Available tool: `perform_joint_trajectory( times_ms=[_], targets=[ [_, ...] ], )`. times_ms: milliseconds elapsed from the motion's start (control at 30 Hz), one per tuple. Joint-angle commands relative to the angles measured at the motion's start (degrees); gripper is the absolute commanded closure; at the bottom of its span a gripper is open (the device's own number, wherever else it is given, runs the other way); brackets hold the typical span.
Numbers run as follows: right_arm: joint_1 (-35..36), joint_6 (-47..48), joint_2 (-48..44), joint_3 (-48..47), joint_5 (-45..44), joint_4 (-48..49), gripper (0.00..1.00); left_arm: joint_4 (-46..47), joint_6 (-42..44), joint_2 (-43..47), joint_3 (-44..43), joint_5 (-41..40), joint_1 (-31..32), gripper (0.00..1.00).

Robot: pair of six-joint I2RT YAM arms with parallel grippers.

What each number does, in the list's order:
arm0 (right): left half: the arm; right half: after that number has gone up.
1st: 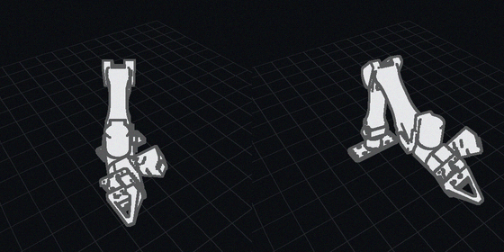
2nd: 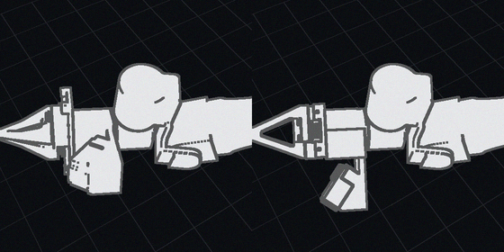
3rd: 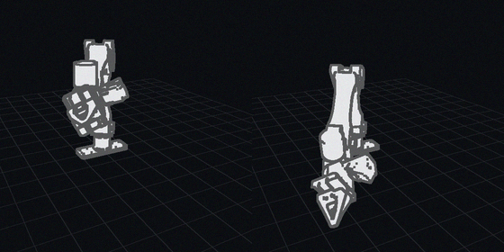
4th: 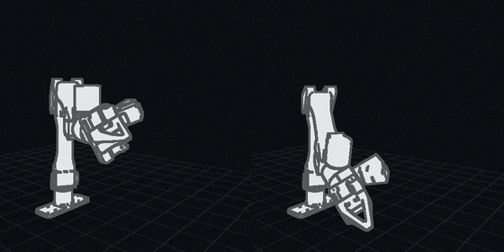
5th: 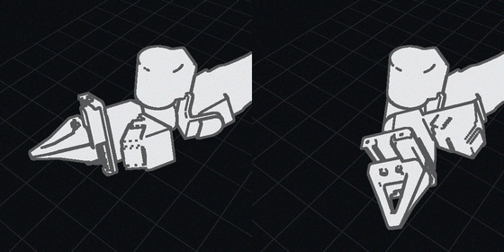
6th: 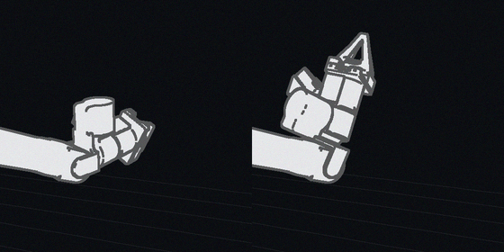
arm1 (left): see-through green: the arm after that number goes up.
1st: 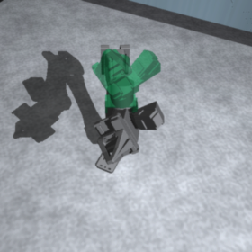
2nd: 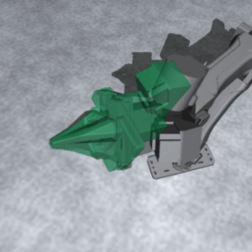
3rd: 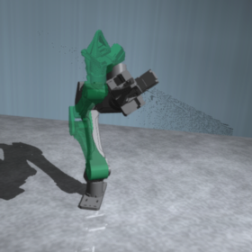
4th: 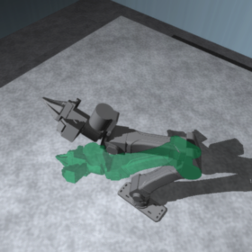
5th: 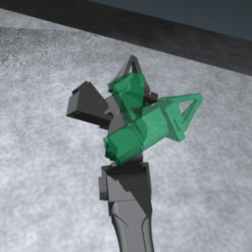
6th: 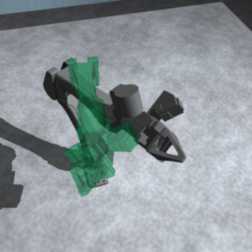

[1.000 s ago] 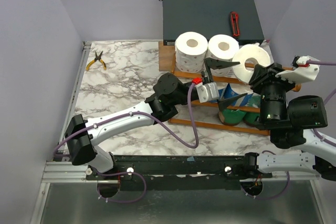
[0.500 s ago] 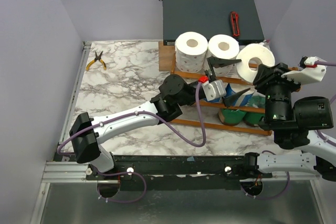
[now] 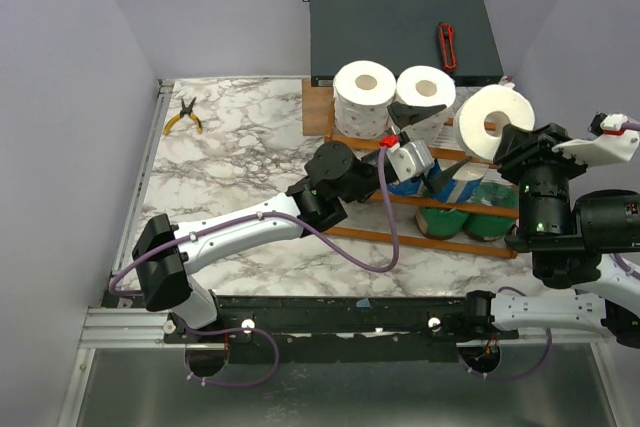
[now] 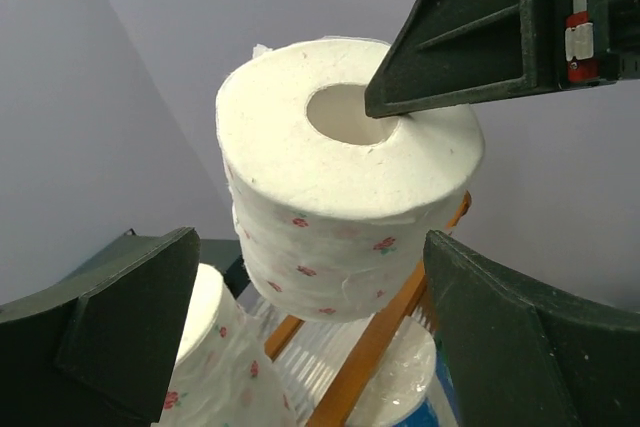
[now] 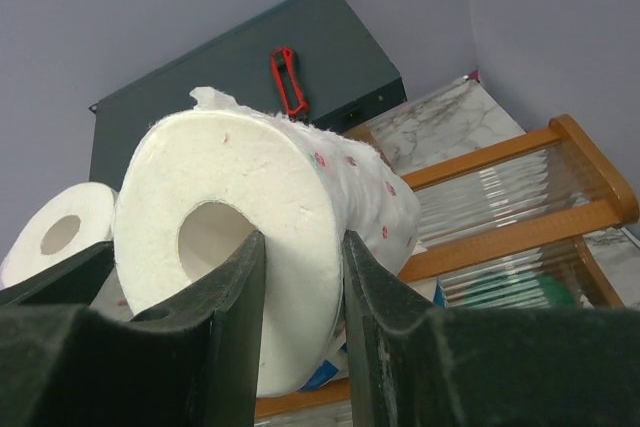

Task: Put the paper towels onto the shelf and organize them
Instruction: Place the paper towel on the shelf.

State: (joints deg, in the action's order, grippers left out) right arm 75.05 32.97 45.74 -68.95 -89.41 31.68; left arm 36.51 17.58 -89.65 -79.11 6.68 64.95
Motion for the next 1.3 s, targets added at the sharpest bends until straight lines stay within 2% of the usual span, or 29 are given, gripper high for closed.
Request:
perform_joint_trajectory(
  times_ms=[0, 167, 367, 467, 567, 667, 733, 900, 967, 1033, 1133, 1267],
  targets=[
    [0.4, -1.2, -0.6, 0.7, -11.5, 1.7, 0.73, -3.7, -6.2, 2.6, -1.5, 0.2, 0.1, 0.01],
    [0.9, -1.3, -1.4, 0.8, -11.4, 1.7, 0.74, -11.3, -9.6, 7.2, -2.7, 0.1, 0.0, 0.01],
    [1.6, -1.2, -2.0, 0.7, -11.6, 1.7, 0.74, -28.6, -16.6, 8.4, -11.7, -1.7, -1.5, 0.02],
    [1.9, -1.2, -2.1, 0.7, -11.5, 1.7, 0.74, -42.1, -28.1, 5.5, -21.8, -0.1, -4.3, 0.02],
    [2.0, -1.1, -2.1, 0.7, -11.6, 1.7, 0.74, -58.4, -40.9, -0.7, -37.1, 5.2, -8.4, 0.02],
    [2.2, -1.2, -2.0, 0.7, -11.5, 1.7, 0.73, -67.8, -45.3, -5.8, -46.9, 7.5, -10.1, 0.01],
    [2.3, -1.2, -2.1, 0.8, -11.6, 1.7, 0.74, -68.7, -46.1, -5.9, -47.0, 6.4, -10.1, 0.01],
    [2.6, -1.2, -2.4, 0.8, -11.5, 1.7, 0.74, -62.8, -48.9, -0.6, -38.2, 1.1, -10.2, 0.01],
    [2.6, -1.2, -2.5, 0.9, -11.6, 1.7, 0.74, -62.6, -49.3, 0.4, -37.6, -1.3, -10.2, 0.01],
    [2.7, -1.3, -2.5, 1.0, -11.5, 1.7, 0.74, -63.1, -49.4, 0.5, -38.2, -1.8, -10.3, 0.02],
    [2.9, -1.3, -2.5, 1.0, -11.5, 1.6, 0.74, -64.0, -49.6, -0.5, -40.5, 2.7, -10.4, 0.01],
    [2.9, -1.4, -2.3, 0.7, -11.4, 1.6, 0.74, -70.1, -49.3, -5.3, -48.9, 6.5, -9.3, 0.01]
  ],
)
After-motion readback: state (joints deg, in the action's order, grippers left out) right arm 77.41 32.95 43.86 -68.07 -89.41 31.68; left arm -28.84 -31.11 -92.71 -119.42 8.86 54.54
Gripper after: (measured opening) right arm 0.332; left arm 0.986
